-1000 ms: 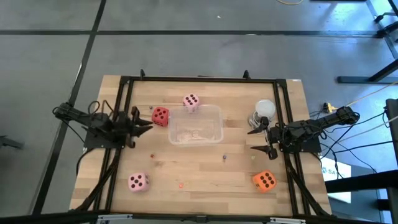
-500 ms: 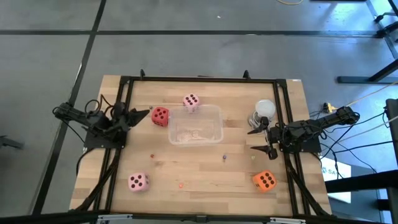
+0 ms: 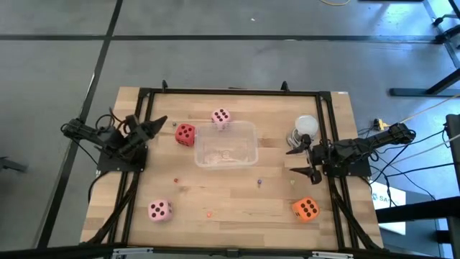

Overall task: Pick & Place Dice
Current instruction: Put the small green dice into the transparent bin

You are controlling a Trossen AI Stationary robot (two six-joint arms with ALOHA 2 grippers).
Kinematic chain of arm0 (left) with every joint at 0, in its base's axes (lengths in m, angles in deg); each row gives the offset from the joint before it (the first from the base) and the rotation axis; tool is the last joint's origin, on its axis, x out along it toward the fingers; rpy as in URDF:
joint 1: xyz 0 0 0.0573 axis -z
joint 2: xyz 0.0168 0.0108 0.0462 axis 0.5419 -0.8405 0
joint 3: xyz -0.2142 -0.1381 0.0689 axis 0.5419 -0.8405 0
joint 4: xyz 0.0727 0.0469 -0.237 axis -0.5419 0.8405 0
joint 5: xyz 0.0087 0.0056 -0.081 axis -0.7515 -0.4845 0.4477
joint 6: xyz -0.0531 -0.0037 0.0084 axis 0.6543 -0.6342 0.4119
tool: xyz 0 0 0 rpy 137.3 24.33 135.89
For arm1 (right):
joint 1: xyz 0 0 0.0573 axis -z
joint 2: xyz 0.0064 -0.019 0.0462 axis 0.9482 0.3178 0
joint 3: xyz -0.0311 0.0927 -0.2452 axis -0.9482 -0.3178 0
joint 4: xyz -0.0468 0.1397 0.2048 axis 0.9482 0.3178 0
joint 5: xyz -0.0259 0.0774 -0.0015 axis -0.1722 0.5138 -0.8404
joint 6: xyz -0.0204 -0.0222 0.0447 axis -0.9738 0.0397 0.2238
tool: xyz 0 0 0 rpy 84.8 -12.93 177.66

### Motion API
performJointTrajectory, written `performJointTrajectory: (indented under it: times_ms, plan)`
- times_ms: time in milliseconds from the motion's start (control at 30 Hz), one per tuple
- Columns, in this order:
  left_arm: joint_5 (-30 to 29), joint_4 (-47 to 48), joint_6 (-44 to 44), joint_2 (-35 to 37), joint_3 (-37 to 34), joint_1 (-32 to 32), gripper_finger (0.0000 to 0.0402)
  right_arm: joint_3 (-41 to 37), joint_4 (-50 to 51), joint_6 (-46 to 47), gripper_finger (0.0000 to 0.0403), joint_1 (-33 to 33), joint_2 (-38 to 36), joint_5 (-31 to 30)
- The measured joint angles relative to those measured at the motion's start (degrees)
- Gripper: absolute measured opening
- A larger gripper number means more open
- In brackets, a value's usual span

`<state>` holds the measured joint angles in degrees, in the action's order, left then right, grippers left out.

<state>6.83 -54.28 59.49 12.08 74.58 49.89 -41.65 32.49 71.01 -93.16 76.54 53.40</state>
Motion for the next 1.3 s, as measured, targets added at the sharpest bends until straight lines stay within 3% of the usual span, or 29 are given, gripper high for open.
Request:
performJointTrajectory:
  times_ms: [67, 267, 433, 600, 800, 933, 1300]
  plan:
    - [0.17, -1.13, 0.17, 0.01, 0.00, 0.00, 0.0077, 0.02, -0.77, 0.67, 0.0316, 0.00, 0.00, 0.59]
    - [-0.10, -1.33, -0.97, 0.00, 0.00, 0.00, 0.0077, 4.21, -1.77, -0.66, 0.0316, -0.04, 0.21, 10.26]
    - [1.19, -1.34, -1.76, 0.00, 0.00, 0.00, 0.0077, 10.83, -0.64, -1.00, 0.0316, -0.02, 3.01, 6.51]
    - [6.58, -3.61, -1.80, 0.00, 0.01, 0.00, 0.0077, 20.60, 8.70, 0.15, 0.0316, 0.00, 9.53, 3.89]
    - [10.88, -2.84, -4.85, -1.15, 3.02, 0.00, 0.0077, 37.73, 32.06, 19.20, 0.0316, 0.28, 19.03, 4.44]
    - [11.84, 3.86, -8.78, -5.60, 8.76, 0.00, 0.0077, 46.54, 48.48, 26.38, 0.0316, 0.37, 23.30, 3.63]
    - [14.52, 21.88, -15.36, -23.66, 28.16, 0.00, 0.0077, 48.64, 47.98, 43.25, 0.0316, 0.35, 25.29, 6.93]
